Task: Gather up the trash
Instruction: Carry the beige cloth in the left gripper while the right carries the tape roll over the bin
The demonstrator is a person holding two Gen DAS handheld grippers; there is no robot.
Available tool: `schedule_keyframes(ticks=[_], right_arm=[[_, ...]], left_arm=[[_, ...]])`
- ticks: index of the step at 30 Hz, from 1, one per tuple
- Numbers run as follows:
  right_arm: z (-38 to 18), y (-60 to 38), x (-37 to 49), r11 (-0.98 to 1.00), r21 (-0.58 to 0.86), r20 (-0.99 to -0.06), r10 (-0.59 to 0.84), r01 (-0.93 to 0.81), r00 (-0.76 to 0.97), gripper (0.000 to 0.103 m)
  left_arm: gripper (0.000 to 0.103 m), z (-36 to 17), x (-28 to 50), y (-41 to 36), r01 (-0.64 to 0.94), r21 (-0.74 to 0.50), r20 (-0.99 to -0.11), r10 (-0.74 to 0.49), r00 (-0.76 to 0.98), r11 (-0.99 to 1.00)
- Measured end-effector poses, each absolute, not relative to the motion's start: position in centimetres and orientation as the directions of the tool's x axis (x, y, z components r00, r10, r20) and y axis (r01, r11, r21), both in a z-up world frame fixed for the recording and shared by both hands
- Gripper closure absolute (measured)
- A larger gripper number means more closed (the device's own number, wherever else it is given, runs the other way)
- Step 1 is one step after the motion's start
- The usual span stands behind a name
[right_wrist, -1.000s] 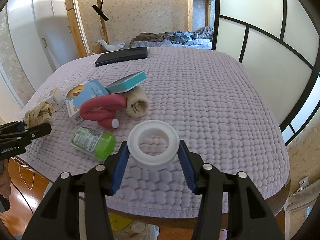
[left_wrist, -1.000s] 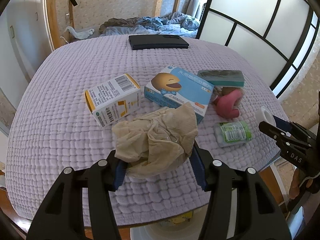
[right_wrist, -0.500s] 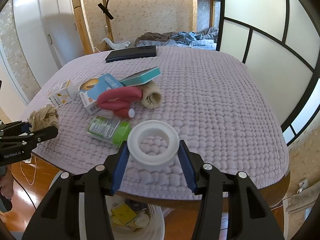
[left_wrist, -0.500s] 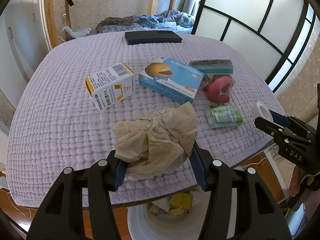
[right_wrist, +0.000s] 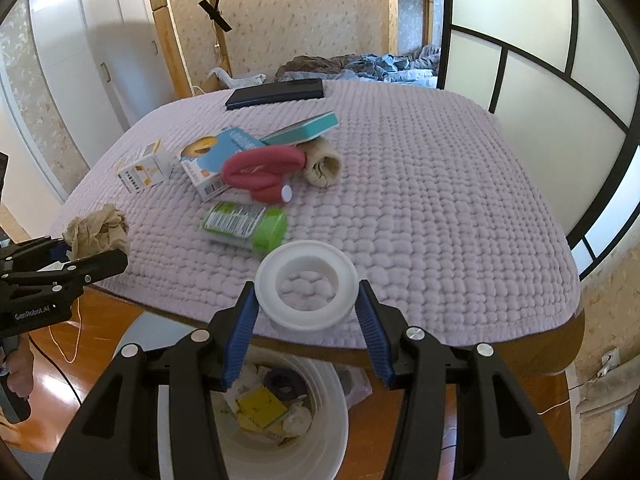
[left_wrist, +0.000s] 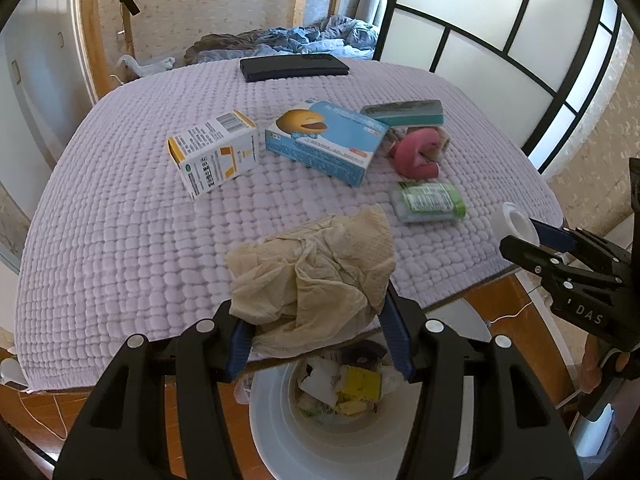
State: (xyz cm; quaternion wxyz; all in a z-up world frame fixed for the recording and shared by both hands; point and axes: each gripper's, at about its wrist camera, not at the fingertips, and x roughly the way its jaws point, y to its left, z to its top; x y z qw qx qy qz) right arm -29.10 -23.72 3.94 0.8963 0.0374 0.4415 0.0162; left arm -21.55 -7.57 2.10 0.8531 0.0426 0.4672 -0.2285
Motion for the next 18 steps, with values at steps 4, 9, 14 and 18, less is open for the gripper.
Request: schedule_keyframes(ticks=[4, 9, 14, 18], right_arm=[[3.7, -23.1, -29.5, 0.997, 0.082, -0.797, 0.066, -0.001, 0.601, 0.054], [3.4, -22.7, -30.0, 0.996, 0.086, -0.806, 0.071, -0.002, 0.588, 0.054], [3.3, -22.2, -30.6, 0.996, 0.089, -0.811, 0.075, -0.005, 0.580, 0.054], [3.2, -22.1, -31.0, 0.996, 0.094, -0.815, 0.078, -0.002, 0.574, 0.054]], left_arm=[[0.047, 1.9, -22.4, -7.8, 0.447, -0.137, -0.821, -0.354, 0.448, 0.884], [0.047, 1.7, -23.3, -8.3, 0.463, -0.146, -0.826, -0.366, 0.430, 0.874], [0.047, 1.5, -24.1, -8.6, 0.479, -0.147, -0.829, -0.372, 0.418, 0.866], [0.047, 1.4, -24.7, -8.8, 0.487, -0.156, -0.832, -0.380, 0.404, 0.859]])
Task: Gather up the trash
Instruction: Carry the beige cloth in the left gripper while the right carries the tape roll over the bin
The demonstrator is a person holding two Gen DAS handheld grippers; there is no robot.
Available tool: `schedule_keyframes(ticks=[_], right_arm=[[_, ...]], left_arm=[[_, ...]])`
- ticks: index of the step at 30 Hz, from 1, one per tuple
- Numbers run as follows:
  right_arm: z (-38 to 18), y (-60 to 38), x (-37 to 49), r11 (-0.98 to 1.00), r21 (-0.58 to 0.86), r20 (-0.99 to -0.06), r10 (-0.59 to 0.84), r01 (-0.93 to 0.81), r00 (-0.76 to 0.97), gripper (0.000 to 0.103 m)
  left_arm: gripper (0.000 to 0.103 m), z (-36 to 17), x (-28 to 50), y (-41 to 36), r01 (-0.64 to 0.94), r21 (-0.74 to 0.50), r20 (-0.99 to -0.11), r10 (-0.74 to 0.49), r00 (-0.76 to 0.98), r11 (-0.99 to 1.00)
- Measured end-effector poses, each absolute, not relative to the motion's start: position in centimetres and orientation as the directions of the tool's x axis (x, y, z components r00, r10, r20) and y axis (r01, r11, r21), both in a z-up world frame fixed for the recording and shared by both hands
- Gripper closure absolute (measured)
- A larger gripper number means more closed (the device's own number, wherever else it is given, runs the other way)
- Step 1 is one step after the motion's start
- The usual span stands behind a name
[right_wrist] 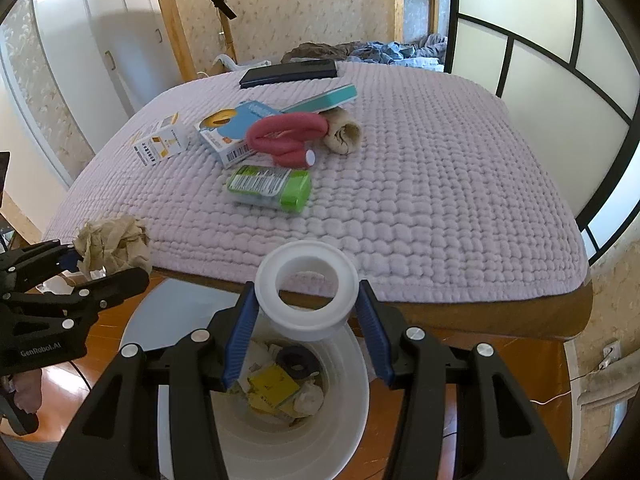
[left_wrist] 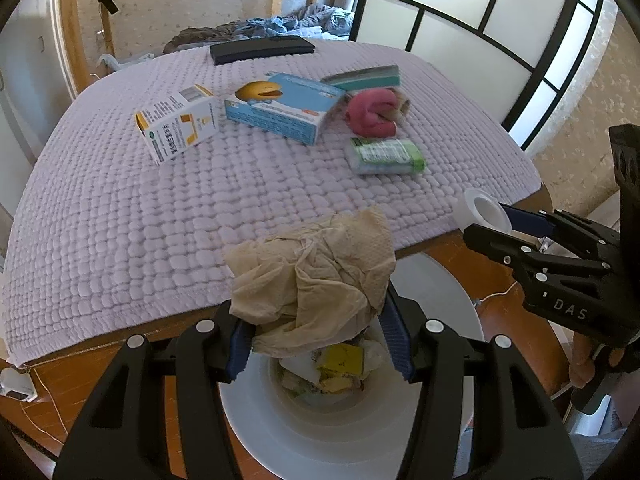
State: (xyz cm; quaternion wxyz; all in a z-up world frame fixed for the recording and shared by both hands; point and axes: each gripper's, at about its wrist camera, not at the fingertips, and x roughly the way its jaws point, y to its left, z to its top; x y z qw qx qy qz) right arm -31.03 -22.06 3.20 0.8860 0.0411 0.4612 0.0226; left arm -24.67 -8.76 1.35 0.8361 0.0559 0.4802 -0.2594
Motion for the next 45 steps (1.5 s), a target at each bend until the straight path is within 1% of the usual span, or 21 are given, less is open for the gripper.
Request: schedule_keyframes(ticks=[14, 45], right_arm=[[2.5, -21.3, -32.3, 0.998, 0.070, -0.837, 0.061, -0.004, 0.543, 0.054], [0.5, -19.0, -32.8, 0.995, 0.077, -0.872, 0.101, -0.068, 0.479, 0.054]], left_arm=[[0.047, 0.4, -26.0, -8.9, 0.518, -0.149, -0.852, -0.375, 0.365, 0.843], [0.047, -2.0, -27.5, -8.9, 0.550, -0.148, -0.888, -0.355, 0.291, 0.822]])
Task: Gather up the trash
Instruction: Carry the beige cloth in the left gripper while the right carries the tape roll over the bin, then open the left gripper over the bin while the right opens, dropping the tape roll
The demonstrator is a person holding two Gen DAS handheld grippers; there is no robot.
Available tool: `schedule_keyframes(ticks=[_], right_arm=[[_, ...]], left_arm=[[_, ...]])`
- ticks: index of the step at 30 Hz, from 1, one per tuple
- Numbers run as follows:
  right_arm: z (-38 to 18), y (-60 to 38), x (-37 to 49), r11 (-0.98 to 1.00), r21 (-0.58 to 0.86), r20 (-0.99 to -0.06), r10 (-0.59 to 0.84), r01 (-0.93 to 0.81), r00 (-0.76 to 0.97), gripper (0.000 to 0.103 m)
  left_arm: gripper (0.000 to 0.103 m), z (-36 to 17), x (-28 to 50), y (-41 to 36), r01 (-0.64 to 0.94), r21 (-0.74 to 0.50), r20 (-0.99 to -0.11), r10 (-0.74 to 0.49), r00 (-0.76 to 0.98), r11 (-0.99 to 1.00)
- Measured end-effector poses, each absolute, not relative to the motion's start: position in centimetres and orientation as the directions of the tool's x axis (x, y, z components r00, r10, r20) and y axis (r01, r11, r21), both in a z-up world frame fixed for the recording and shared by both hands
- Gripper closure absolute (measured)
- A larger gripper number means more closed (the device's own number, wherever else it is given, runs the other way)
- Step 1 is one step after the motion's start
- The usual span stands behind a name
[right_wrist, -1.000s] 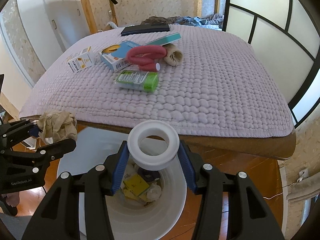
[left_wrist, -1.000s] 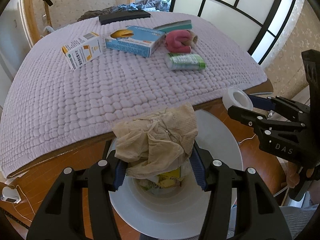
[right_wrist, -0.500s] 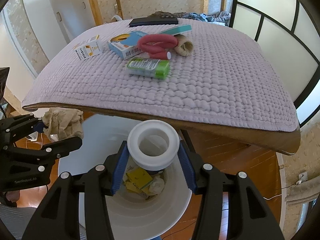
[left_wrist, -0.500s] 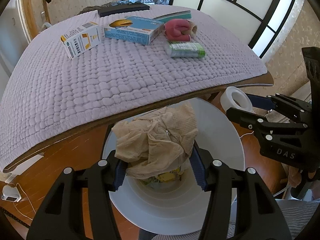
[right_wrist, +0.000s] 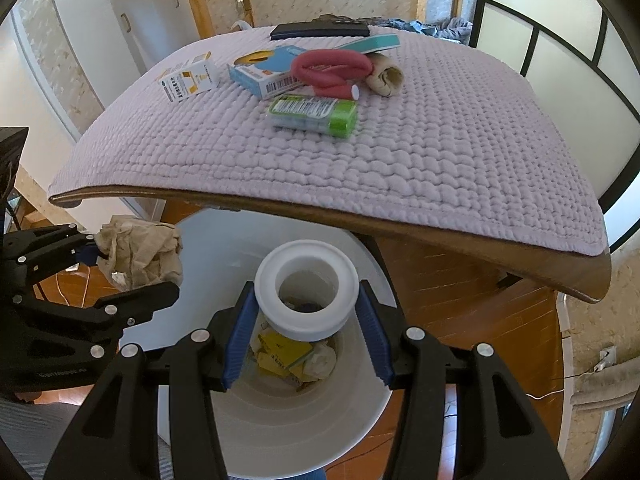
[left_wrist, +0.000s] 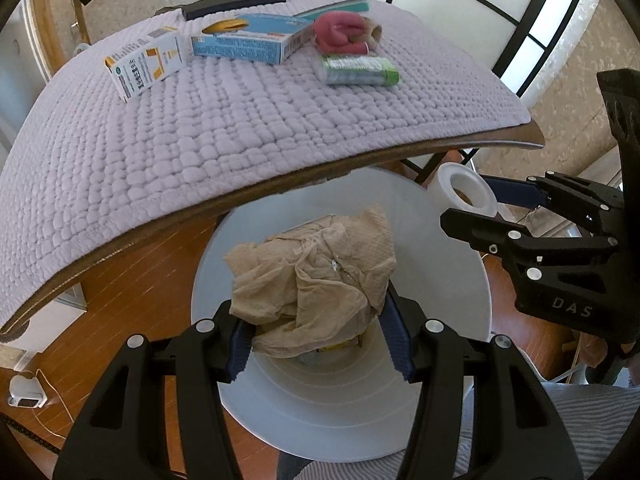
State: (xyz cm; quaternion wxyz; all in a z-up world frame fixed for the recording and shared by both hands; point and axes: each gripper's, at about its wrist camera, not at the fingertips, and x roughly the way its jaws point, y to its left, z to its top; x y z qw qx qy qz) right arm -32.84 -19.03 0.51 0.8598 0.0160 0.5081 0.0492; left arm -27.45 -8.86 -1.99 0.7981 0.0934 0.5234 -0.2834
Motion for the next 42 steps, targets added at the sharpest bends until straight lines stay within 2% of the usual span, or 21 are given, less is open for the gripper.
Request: schedule_keyframes(ticks=[42], right_arm=[[-4.5, -17.8, -31.9, 0.995, 0.076, -0.911, 0.097, -0.069, 0.401, 0.054]], left_arm=[[0.047, -8.0, -27.1, -11.1, 0.524, -0.084, -0.941, -0.240, 0.237, 0.847]])
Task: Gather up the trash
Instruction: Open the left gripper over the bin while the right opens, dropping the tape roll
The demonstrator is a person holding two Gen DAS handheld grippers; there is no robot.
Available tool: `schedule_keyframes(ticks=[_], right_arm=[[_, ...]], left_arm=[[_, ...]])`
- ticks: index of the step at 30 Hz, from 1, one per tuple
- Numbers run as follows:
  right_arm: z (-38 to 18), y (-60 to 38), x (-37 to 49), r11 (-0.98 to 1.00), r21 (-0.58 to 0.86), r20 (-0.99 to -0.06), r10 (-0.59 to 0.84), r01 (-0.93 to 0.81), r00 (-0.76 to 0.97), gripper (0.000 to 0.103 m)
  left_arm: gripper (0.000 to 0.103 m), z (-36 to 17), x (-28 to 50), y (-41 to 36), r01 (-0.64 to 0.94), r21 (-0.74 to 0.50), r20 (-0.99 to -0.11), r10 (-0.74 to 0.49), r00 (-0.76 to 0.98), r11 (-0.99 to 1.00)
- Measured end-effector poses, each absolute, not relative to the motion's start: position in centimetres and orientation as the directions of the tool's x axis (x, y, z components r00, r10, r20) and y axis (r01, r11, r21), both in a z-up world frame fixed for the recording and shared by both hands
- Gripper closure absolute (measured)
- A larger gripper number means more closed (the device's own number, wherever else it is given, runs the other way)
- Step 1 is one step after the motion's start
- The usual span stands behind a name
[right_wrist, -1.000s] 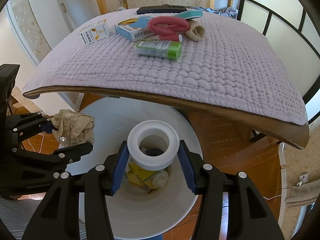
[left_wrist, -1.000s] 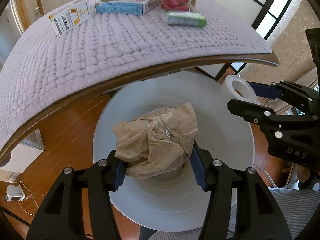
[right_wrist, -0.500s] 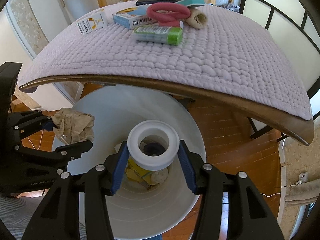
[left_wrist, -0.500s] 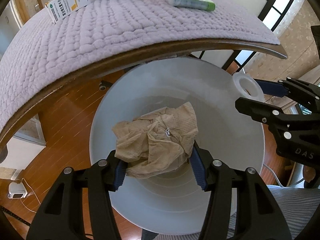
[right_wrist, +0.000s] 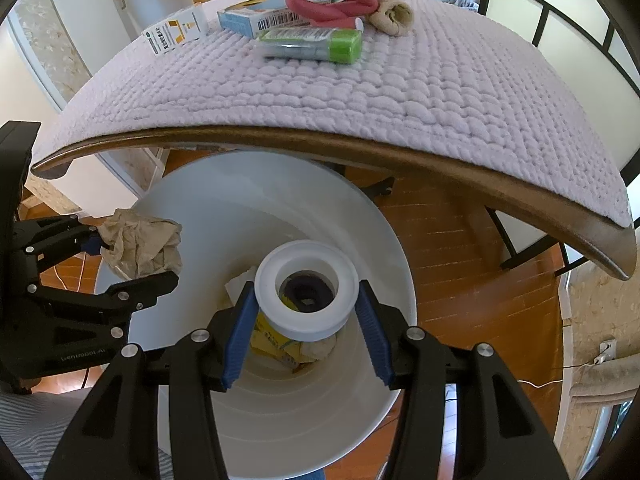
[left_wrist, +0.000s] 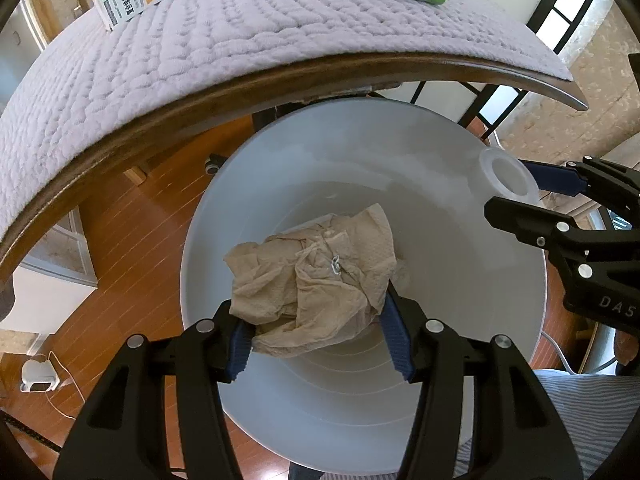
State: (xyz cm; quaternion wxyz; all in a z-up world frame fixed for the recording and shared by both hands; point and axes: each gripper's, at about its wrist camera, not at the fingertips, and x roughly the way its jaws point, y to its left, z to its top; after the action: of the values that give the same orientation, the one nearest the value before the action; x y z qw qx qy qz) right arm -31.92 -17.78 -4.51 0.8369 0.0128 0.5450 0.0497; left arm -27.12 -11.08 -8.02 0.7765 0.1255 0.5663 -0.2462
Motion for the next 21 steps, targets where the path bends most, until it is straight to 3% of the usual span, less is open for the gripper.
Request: schedule_keyframes(ticks=[10, 16, 18, 21], right_arm=[[-4.8, -17.9, -31.8, 0.995, 0.083, -0.912, 0.100, -0.059, 0.399, 0.053], [-4.6, -18.3, -32.1, 0.995, 0.084, -0.912, 0.096, -0.046, 0.399, 0.050], [-4.4, -18.4, -32.1, 0.996, 0.084, -0.910, 0.094, -0.042, 0.403, 0.043], [-4.1, -18.7, -32.2, 0.996, 0.084, -0.908, 0.093, -0.042, 0.409, 0.040]], left_arm=[[0.044, -8.8, -26.8, -11.7, 0.517, -0.082, -0.943, -0.234, 0.236, 0.852], [0.028, -8.4, -26.5, -10.7, 0.508, -0.111, -0.941, -0.255, 0.223, 0.854], [0.016, -8.2, -26.5, -10.6, 0.512, -0.121, -0.938, -0.267, 0.221, 0.851], [0.012, -7.7, -26.6, -10.4, 0.521, -0.121, -0.933, -0.276, 0.231, 0.845]])
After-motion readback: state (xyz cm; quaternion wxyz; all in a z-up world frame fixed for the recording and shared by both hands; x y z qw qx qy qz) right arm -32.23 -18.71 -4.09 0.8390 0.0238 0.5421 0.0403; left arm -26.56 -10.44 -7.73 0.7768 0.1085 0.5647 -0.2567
